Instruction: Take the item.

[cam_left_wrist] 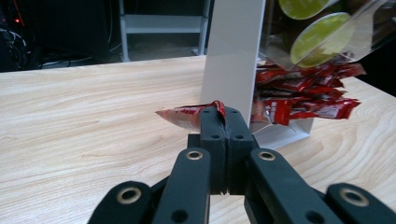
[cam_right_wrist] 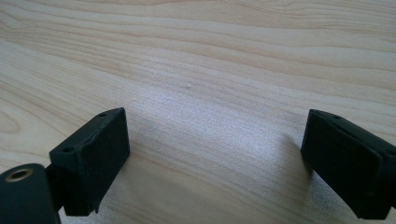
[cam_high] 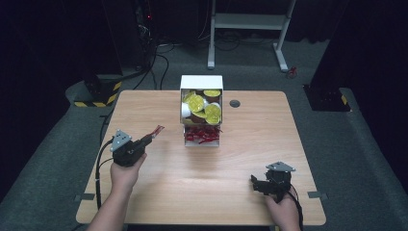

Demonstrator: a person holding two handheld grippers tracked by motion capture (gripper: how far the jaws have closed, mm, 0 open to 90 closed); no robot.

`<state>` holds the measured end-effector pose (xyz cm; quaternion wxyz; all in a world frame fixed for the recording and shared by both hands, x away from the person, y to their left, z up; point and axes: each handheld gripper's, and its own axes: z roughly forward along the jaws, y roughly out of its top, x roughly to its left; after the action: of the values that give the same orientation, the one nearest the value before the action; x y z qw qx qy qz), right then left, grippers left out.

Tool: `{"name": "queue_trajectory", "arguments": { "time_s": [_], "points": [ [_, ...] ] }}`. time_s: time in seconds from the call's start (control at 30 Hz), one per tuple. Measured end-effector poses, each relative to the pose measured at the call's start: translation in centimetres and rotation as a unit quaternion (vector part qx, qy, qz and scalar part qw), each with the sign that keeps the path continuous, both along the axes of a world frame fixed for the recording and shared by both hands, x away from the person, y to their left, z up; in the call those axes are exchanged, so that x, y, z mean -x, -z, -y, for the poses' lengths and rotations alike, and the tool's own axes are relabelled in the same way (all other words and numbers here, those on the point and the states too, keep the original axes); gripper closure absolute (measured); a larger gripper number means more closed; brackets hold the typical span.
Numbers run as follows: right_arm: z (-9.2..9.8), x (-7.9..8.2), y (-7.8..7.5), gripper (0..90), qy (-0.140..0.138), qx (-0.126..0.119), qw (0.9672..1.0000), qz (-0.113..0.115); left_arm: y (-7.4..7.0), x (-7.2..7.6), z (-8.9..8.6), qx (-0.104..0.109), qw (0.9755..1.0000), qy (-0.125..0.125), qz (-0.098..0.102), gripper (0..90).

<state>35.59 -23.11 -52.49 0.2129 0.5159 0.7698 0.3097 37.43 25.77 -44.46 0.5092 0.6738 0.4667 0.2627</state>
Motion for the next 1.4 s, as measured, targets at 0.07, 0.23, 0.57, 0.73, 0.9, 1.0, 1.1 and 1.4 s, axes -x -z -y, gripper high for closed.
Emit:
{"name": "queue_trajectory", "arguments": {
  "time_s": [0.07, 0.23, 0.57, 0.73, 0.9, 1.0, 1.1, 1.4],
  "points": [
    [0.0, 0.0, 0.0, 7.8, -0.001, 0.001, 1.0, 0.001, 0.1, -0.2, 0.0, -0.003, 1.0, -0.003, -0.002, 88.9],
    [0.0, 0.0, 0.0, 7.8, -0.001, 0.001, 1.0, 0.001, 0.5, -0.7, 0.2, -0.007, 0.9999, -0.011, -0.005, 89.0],
    [0.0, 0.0, 0.0, 7.8, -0.002, 0.002, 1.0, 0.001, 1.5, -2.1, 0.2, -0.012, 0.9995, -0.024, -0.015, 89.0],
    [0.0, 0.0, 0.0, 7.8, -0.002, 0.002, 1.0, 0.001, 1.9, -2.6, 0.5, -0.018, 0.9992, -0.028, -0.022, 89.0],
    [0.0, 0.0, 0.0, 7.8, -0.002, 0.002, 1.0, 0.0, 2.6, -2.8, 0.8, -0.023, 0.9989, -0.029, -0.029, 88.9],
    [0.0, 0.0, 0.0, 7.8, -0.002, 0.002, 1.0, 0.0, 3.3, -3.1, 0.7, -0.022, 0.9985, -0.033, -0.037, 88.9],
    [0.0, 0.0, 0.0, 7.8, -0.002, 0.002, 1.0, 0.001, 3.7, -3.3, 0.7, -0.022, 0.9983, -0.034, -0.041, 88.9],
    [0.0, 0.0, 0.0, 7.8, -0.002, 0.002, 1.0, 0.001, 4.5, -3.7, 1.0, -0.013, 0.9977, -0.03, -0.059, 88.7]
  ]
}}
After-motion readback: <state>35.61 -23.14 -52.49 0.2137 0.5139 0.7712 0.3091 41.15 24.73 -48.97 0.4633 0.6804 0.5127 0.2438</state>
